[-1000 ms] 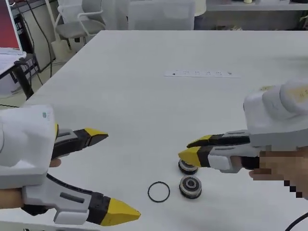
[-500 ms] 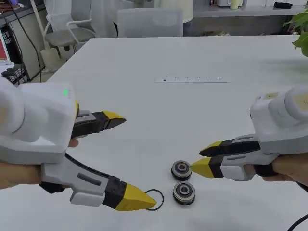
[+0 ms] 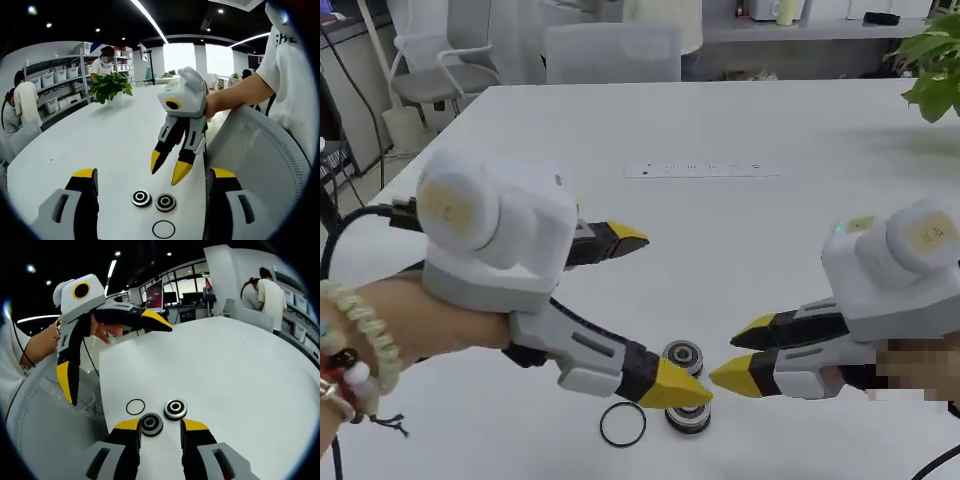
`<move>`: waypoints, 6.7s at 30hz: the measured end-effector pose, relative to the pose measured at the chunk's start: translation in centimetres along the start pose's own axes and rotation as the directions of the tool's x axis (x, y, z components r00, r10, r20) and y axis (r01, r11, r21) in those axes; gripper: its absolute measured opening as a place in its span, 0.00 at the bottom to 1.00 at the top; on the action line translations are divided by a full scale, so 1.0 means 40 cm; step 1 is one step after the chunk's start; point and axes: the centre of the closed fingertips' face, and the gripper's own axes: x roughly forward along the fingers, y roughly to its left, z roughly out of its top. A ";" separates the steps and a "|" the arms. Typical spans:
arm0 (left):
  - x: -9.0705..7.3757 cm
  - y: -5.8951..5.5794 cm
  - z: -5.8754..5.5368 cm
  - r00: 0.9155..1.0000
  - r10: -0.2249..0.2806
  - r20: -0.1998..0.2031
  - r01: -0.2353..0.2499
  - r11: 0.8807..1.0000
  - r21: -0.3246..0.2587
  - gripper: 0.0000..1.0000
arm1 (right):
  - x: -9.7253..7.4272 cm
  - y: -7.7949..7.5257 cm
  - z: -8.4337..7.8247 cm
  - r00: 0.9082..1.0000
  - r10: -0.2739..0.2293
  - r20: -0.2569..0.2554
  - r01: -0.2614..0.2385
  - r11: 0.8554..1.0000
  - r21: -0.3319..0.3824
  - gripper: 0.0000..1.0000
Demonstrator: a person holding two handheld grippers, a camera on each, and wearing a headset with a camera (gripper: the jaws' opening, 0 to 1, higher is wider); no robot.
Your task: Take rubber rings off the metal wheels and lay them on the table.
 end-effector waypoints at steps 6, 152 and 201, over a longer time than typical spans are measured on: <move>0.046 -0.018 -0.058 1.000 -0.004 -0.022 0.004 1.000 0.003 0.80 | 0.011 -0.002 -0.032 0.999 0.015 -0.032 -0.015 1.000 0.002 0.28; 0.103 -0.049 -0.241 0.983 0.002 -0.185 -0.009 0.999 -0.040 0.08 | 0.068 0.037 -0.039 0.996 0.082 -0.034 -0.065 0.931 0.358 0.00; -0.248 -0.026 -0.124 0.978 0.128 -0.162 -0.140 0.988 -0.062 0.74 | -0.005 0.030 0.053 0.994 0.062 0.085 -0.086 0.943 0.322 0.00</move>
